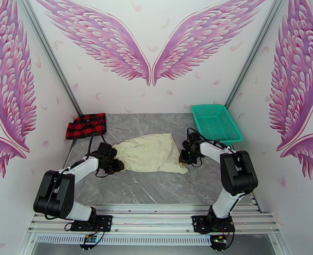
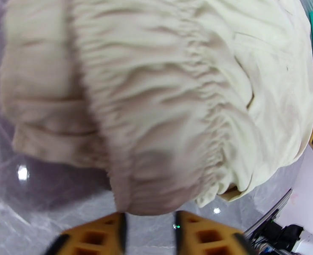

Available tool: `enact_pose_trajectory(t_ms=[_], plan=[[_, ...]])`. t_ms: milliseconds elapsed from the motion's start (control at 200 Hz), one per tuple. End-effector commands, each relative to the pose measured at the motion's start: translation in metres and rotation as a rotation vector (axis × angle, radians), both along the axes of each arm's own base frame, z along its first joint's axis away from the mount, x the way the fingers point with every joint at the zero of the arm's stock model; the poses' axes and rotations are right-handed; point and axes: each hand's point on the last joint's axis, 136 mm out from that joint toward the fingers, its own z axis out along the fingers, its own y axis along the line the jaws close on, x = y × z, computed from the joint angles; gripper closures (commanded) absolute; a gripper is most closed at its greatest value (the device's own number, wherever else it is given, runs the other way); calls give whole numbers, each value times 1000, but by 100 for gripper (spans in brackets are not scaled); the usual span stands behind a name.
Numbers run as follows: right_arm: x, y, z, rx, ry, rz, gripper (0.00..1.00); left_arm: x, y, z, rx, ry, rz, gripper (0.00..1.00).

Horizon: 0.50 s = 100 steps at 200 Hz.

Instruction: Fold and stack the mixed laundry pile

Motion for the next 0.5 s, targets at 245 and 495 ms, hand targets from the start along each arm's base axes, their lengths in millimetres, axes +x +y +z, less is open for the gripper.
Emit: enact_pose_trajectory(t_ms=[245, 495], plan=[[2, 0, 0, 9, -1, -7, 93, 13, -11, 0, -54, -71, -40, 57], [2, -2, 3, -2, -13, -10, 98, 17, -15, 5, -49, -88, -63, 89]])
